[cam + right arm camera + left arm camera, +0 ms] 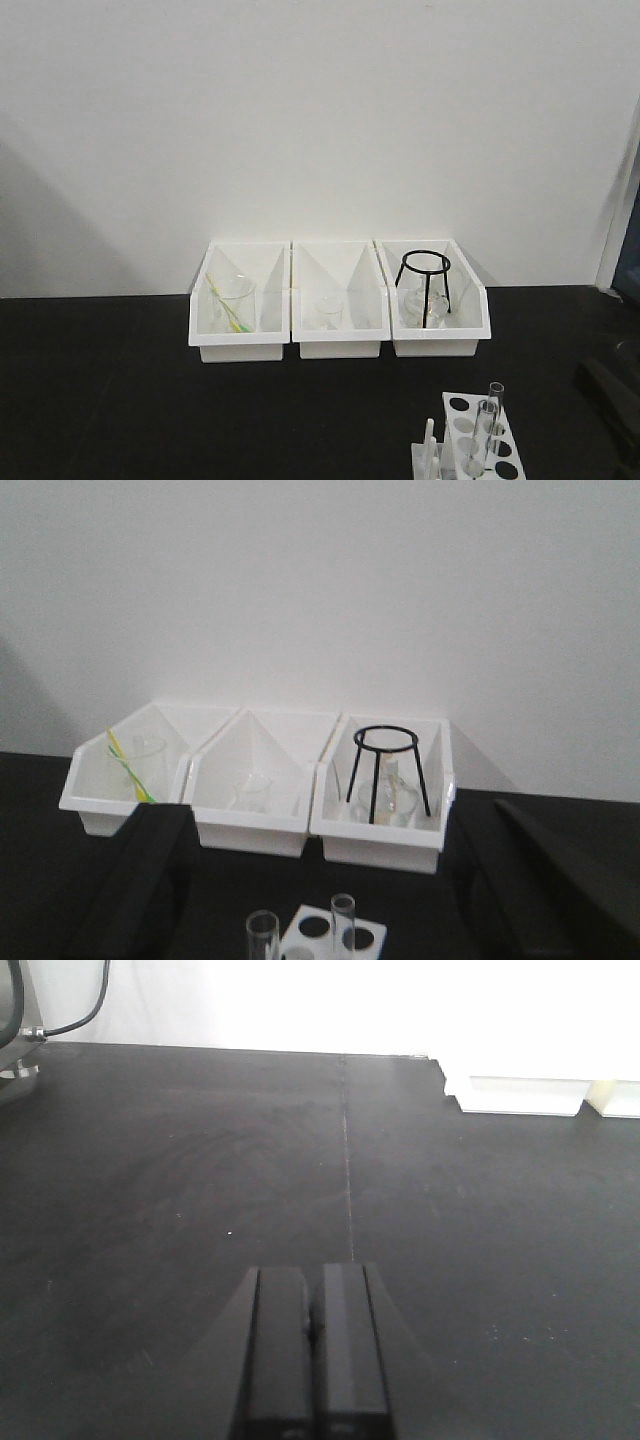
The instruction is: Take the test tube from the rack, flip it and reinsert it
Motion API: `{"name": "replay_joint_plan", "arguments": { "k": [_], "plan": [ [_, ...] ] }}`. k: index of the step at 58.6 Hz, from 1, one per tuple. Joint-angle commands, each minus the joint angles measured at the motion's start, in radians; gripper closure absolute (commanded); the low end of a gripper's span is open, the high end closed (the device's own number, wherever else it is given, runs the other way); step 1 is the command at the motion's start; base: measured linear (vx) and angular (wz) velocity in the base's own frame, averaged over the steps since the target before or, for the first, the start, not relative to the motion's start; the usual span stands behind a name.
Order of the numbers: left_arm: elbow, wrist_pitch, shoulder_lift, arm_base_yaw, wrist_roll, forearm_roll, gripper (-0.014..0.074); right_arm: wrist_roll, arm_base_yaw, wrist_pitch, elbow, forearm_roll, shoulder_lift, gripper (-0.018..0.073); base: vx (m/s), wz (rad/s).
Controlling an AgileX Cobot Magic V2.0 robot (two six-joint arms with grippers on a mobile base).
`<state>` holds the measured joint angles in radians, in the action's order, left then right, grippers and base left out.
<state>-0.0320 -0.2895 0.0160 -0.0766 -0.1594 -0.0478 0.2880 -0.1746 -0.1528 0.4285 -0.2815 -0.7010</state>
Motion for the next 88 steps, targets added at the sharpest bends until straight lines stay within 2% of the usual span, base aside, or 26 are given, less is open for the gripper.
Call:
{"name": "replay_joint_plan", "arguments": {
  "k": [1,33,44,49,56,60,64,70,81,88],
  "plan": [
    [0.0,0.087,0.011,0.007,0.0,0.004,0.0603,0.004,0.002,0.005,0.028,0.006,0.051,-0.0015,0.0,0.0],
    [0.0,0.087,0.011,0.007,0.0,0.004,0.0603,-0.012,0.002,0.031,0.028,0.001,0.105,-0.0014,0.0,0.0],
    [0.0,0.087,0.011,0.007,0.0,0.004,0.0603,-0.016,0.004,0.039,0.028,0.004,0.116,0.0025,0.0,0.0],
    [0.0,0.087,0.011,0.007,0.0,0.004,0.0603,-0.05,0.006,0.053,0.028,0.072,0.151,0.0085,0.0,0.0],
    [0.0,0.087,0.011,0.007,0.0,0.004,0.0603,-0.225,0.032,0.116,0.018,0.163,0.246,0.0225,0.0,0.0],
    [0.0,0.087,0.011,0.007,0.0,0.004,0.0603,-0.288,0.088,0.122,-0.022,0.227,0.314,0.0328,0.0,0.0],
    [0.0,0.087,0.011,0.007,0.0,0.004,0.0603,-0.302,0.154,0.114,-0.088,0.274,0.393,0.0433,0.0,0.0],
    [0.0,0.087,0.011,0.007,0.0,0.004,0.0603,-0.3,0.223,0.133,-0.198,0.267,0.529,0.0569,0.0,0.0],
    [0.0,0.087,0.011,0.007,0.0,0.004,0.0603,-0.296,0.244,0.177,-0.387,0.258,0.723,0.0573,0.0,0.0],
    [0.0,0.087,0.012,0.007,0.0,0.004,0.0603,-0.288,0.243,0.167,-0.463,0.231,0.723,0.0573,0.0,0.0]
  ]
}}
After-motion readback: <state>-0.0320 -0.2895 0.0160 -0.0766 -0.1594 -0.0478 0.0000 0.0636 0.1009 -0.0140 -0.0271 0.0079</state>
